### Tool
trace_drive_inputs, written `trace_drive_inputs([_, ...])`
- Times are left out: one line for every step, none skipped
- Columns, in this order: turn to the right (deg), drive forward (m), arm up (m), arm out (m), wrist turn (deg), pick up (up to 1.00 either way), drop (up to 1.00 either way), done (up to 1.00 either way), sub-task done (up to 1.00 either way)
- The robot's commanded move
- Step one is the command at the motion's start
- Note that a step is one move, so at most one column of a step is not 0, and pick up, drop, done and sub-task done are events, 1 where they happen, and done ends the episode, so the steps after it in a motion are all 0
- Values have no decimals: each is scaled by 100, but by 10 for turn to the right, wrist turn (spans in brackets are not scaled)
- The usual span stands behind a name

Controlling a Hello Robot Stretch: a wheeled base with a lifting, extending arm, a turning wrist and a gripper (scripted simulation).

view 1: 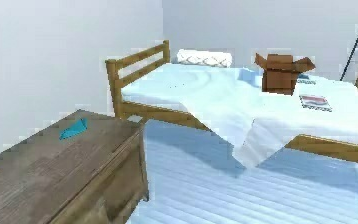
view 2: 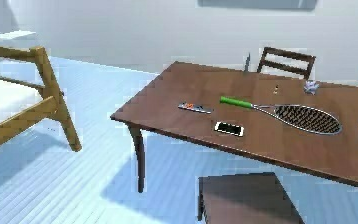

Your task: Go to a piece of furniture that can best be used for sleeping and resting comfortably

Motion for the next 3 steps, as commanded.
trace_drive_inputs([-450, 0, 0, 0, 0, 0, 0, 0, 0])
trace_drive_inputs([-210, 0, 0, 0, 0, 0, 0, 0, 0])
trace_drive_inputs([0, 15, 0, 0, 0, 0, 0, 0, 0])
